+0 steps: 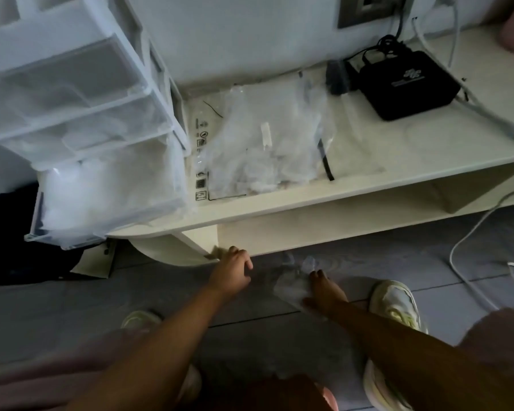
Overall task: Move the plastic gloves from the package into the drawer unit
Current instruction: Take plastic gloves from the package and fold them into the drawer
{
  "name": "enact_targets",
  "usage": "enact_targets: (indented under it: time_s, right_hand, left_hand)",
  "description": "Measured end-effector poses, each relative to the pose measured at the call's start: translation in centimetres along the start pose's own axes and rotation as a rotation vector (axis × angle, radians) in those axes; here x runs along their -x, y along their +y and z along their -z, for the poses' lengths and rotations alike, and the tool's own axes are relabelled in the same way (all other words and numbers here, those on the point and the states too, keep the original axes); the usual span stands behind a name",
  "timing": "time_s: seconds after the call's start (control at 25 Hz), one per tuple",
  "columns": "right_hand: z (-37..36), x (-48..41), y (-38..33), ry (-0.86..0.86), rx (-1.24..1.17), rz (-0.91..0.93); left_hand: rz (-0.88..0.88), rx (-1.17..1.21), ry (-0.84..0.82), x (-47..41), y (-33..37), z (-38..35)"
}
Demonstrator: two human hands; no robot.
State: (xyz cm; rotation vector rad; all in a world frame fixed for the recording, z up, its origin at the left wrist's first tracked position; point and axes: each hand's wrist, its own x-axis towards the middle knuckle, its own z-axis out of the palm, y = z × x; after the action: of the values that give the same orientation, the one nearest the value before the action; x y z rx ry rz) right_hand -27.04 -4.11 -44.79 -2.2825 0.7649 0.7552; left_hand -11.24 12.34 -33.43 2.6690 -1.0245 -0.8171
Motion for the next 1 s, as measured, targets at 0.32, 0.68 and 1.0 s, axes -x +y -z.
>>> enact_targets:
  time_s: [0.32,0.68,1.0]
  right_hand:
    - [0.6,-1.8,-1.8,-0.017,0.049,0.009]
    - [11.8,4.6,-9.0,-0.310,0.091,0.383]
    - [23.1,16.5,-15.5,-0.227,0.063,0.654]
  left_hand:
    - [0.097,0.210,-0.011,0.0,-0.7,0.3]
    - [0.004,0.282,-0.380,2.3,1.5,5.3]
    - [-0.246,0.584,-0.437,7.7,4.7,13.9]
